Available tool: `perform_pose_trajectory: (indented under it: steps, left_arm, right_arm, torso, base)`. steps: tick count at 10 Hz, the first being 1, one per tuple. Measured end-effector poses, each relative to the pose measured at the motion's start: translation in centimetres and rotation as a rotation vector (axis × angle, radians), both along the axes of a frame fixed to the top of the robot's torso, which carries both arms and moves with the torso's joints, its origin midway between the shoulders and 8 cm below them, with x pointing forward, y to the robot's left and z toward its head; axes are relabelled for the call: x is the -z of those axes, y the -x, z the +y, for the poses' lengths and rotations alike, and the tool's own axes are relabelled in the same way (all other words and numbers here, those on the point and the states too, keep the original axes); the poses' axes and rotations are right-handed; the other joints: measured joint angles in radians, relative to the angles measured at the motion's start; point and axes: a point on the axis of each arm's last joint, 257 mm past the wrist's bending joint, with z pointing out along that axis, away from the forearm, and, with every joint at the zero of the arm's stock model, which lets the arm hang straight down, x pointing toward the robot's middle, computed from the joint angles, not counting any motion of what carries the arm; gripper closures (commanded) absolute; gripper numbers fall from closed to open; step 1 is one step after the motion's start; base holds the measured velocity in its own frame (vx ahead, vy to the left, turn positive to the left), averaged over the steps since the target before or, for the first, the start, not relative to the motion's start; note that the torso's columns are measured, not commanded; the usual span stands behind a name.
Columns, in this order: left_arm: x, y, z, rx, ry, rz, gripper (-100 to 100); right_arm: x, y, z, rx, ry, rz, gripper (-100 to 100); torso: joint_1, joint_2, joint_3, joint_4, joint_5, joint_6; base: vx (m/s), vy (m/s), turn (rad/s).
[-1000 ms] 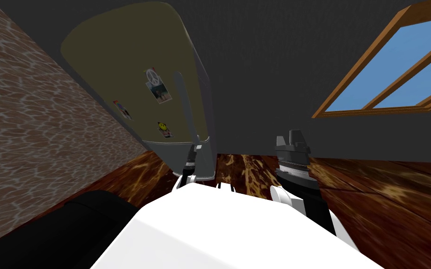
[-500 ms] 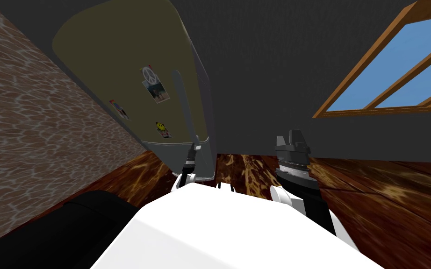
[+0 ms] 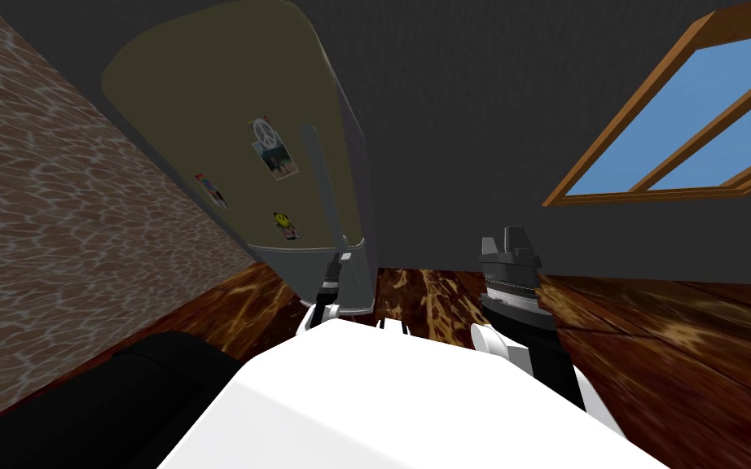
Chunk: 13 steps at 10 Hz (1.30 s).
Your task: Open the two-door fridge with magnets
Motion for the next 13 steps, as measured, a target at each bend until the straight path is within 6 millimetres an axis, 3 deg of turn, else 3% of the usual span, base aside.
perform_pose_trajectory:
  steps: [13]
  left_arm:
    - [-1.4,-1.4,4.3,-0.076,-0.057,0.166,-100]
  right_arm:
    - [0.0,0.0,0.0,0.000,0.000,0.000,0]
  torso:
    - [0.002,0.001,0.001,0.000,0.001,0.000]
  base:
    - [0.011,-0.042,0.011]
